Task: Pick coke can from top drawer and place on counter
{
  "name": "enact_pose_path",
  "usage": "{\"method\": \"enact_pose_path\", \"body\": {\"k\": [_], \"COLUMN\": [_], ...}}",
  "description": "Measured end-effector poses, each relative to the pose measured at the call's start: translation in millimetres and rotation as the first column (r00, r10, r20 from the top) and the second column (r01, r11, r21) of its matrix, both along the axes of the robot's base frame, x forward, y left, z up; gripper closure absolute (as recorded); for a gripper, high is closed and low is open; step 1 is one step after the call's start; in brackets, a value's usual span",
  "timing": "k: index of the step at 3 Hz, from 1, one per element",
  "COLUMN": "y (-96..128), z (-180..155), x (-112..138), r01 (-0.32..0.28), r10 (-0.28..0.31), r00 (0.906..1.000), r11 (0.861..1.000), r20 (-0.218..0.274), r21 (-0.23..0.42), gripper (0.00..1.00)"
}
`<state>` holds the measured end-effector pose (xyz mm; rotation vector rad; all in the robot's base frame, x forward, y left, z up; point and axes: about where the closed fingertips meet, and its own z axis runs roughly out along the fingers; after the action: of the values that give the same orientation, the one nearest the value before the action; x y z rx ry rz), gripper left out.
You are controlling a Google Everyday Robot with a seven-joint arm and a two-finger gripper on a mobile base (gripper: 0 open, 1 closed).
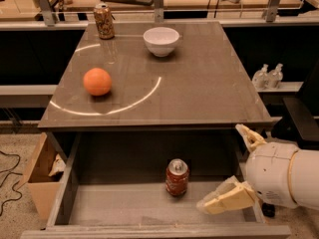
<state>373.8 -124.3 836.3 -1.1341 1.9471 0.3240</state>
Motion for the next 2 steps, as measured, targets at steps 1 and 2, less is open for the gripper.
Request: {"method": "enact_pose_path", "body": {"k": [1,2], "y": [3.2,10.3], "z": [-1.9,-15.9], "x": [0.0,-0.6], "r01": [-0.006,-0.015], "r10": [0.006,0.016], "r00": [1.0,0.9998], "r11": [1.0,0.997], "r20": [-0.004,-0.01], "r21": [0.012,0.074], "gripper": [0.0,0.0]}}
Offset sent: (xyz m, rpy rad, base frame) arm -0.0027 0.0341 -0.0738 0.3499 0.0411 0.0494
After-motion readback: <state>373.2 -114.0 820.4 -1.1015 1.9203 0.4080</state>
